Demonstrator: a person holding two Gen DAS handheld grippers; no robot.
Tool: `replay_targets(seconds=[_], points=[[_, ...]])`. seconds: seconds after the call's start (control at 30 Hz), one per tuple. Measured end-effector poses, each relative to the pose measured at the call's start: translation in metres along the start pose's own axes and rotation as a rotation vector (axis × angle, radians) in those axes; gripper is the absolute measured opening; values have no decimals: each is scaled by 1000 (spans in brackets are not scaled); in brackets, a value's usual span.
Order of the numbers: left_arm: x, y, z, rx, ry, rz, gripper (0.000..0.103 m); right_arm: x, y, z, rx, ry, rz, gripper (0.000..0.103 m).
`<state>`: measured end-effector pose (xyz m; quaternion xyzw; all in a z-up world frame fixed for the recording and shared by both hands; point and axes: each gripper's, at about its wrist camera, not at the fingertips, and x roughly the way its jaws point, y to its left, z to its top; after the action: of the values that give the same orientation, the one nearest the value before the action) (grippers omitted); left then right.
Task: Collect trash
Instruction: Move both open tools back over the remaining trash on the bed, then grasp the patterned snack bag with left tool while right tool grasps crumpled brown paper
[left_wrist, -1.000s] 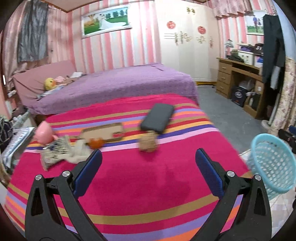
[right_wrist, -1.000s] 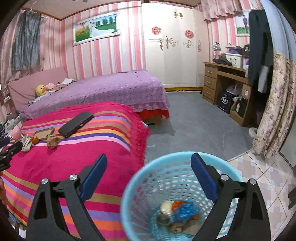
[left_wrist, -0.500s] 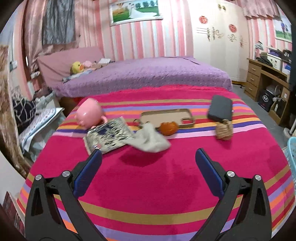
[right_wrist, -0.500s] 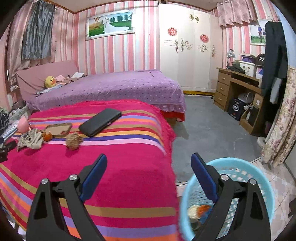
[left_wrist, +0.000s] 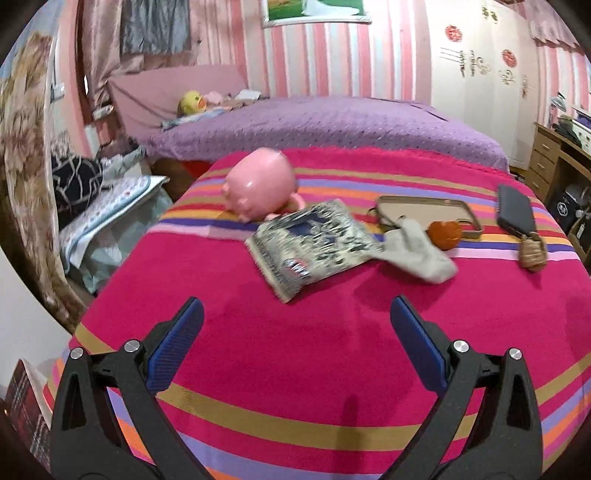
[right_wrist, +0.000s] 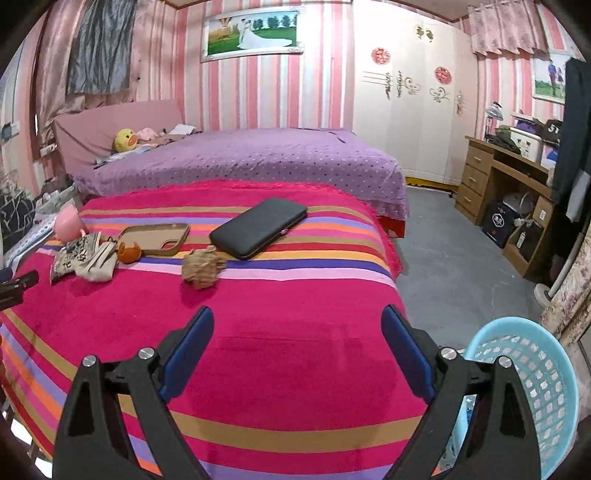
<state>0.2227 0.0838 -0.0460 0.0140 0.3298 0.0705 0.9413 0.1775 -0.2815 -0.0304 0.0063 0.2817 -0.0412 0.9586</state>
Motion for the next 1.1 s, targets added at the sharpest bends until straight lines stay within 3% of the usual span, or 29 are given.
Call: replay_targets(seconds=[0.2, 0.4, 0.6, 0.67, 0.9, 1.1], points=[[6, 12, 0, -25, -13, 21, 97, 5, 4, 0, 14, 13, 12, 90], [3, 16, 4, -84, -60, -35, 97, 9, 11, 4, 9, 12, 20, 90], [12, 9, 8, -20, -2, -55, 98, 11, 15, 8, 3, 7, 19, 90], [16, 14, 10, -42, 7, -49, 98, 11, 16, 8, 2, 8, 18, 97], [45, 27, 11, -78, 116, -37, 97, 21, 24, 11, -31, 15, -3, 97], [64, 29, 17, -89, 118, -9, 97, 33, 34, 13, -88, 24, -18, 97]])
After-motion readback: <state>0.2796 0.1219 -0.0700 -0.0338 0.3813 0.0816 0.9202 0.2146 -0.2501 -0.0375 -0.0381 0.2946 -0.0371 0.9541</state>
